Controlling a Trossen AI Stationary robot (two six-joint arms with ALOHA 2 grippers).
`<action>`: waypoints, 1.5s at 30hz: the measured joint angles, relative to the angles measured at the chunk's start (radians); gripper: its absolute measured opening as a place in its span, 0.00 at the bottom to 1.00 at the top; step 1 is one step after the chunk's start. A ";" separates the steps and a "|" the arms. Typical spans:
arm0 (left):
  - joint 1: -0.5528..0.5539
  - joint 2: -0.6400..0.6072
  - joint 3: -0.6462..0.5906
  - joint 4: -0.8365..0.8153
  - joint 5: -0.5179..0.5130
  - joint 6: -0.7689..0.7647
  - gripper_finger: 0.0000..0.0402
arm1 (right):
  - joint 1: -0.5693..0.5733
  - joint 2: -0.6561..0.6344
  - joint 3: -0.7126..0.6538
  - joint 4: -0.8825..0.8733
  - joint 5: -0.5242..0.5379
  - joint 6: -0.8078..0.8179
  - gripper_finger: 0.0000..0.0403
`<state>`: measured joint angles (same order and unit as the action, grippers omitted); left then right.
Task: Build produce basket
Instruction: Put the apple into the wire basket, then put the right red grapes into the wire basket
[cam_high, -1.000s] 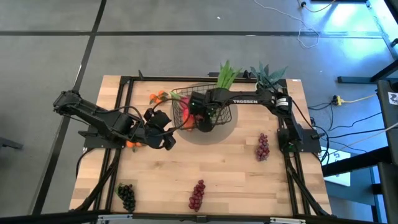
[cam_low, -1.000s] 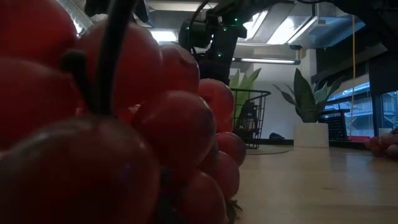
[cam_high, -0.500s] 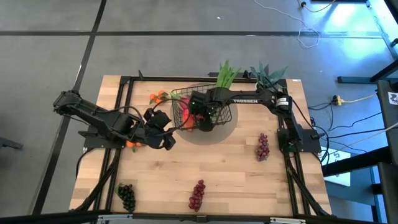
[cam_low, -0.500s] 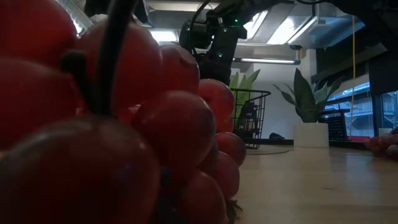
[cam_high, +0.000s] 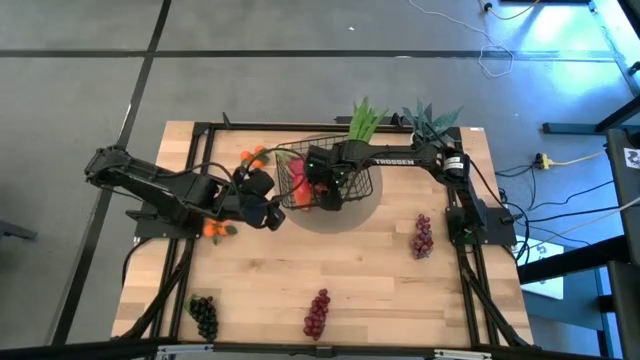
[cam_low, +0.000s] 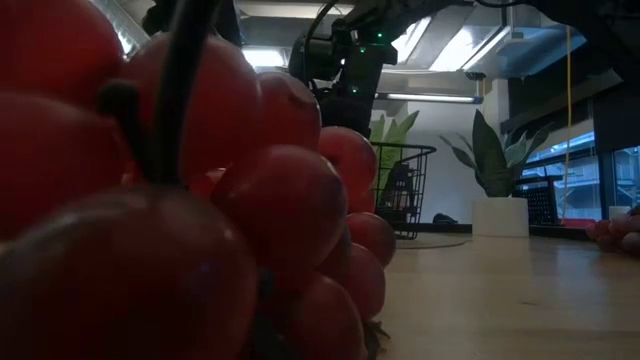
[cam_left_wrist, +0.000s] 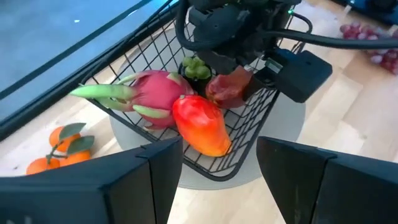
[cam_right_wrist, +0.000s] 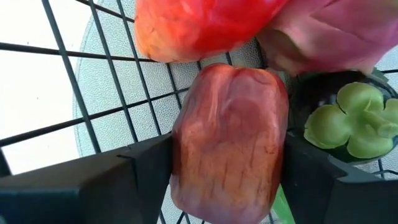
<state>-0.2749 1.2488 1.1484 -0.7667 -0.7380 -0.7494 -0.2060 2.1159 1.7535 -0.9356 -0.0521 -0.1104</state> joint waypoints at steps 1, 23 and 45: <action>0.000 0.000 0.000 0.000 0.000 0.001 0.48 | 0.000 0.000 0.000 0.000 0.000 0.000 0.59; 0.000 0.007 0.000 0.004 0.003 0.000 0.48 | -0.004 0.002 0.000 0.039 -0.032 0.024 0.60; 0.000 0.007 0.000 0.004 0.003 0.000 0.48 | -0.006 0.002 0.069 -0.007 -0.051 0.012 0.80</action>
<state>-0.2752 1.2560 1.1484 -0.7624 -0.7349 -0.7494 -0.2123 2.1180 1.8225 -0.9429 -0.1034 -0.0984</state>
